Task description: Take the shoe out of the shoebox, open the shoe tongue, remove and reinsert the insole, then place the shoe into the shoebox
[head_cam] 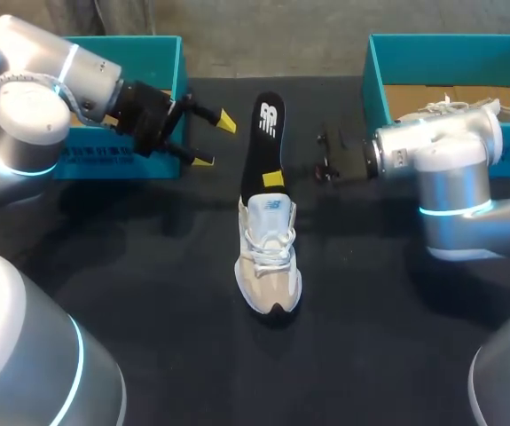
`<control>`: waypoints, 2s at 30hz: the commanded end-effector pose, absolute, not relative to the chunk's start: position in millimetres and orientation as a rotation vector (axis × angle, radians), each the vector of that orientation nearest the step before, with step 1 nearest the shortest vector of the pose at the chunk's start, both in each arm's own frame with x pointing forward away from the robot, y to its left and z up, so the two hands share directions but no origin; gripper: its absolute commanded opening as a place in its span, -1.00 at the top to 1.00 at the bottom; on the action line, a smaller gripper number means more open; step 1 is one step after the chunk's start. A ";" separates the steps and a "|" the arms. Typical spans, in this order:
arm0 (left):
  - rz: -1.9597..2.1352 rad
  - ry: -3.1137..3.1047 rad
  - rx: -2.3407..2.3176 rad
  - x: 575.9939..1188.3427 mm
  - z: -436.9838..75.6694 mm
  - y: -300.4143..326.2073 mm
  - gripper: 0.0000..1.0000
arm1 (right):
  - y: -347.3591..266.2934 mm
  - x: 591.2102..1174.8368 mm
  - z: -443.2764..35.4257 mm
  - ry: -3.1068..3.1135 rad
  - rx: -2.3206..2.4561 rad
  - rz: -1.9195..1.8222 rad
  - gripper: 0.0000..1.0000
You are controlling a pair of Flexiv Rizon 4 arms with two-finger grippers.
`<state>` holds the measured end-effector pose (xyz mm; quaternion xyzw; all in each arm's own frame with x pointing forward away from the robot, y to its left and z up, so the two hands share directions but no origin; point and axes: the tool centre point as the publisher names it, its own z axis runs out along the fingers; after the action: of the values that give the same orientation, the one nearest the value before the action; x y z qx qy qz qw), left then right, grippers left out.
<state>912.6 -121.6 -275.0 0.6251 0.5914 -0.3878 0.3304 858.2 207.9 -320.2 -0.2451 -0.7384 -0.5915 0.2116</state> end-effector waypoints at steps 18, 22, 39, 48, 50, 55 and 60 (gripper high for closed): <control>-1.005 1.561 1.620 913.1 -273.7 -121.6 -1.00 | 215.9 867.2 -327.3 -2.102 -0.634 -1.462 1.00; -1.005 1.561 1.620 913.1 -273.7 -121.6 -1.00 | 215.0 863.1 -330.6 -2.102 -0.639 -1.444 1.00; -1.005 1.561 1.620 913.1 -273.7 -121.6 -1.00 | 217.1 838.6 -346.5 -2.059 -0.682 -1.393 1.00; -1.005 1.561 1.620 913.1 -273.7 -121.6 -1.00 | 215.5 847.0 -332.2 -2.110 -0.680 -1.403 0.45; -1.005 1.561 1.620 913.1 -273.7 -121.6 -1.00 | 215.2 848.1 -330.5 -2.114 -0.679 -1.406 0.44; -1.005 1.561 1.620 913.1 -273.7 -121.6 -1.00 | 214.7 859.5 -322.2 -2.143 -0.660 -1.411 0.43; -1.005 1.561 1.620 913.1 -273.7 -121.6 -1.00 | 215.9 867.4 -322.2 -2.155 -0.642 -1.394 0.60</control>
<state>913.8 -121.3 -273.6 0.6200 0.5971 -0.3858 0.3320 862.0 214.1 -322.5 -0.2380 -0.7862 -0.5172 0.2402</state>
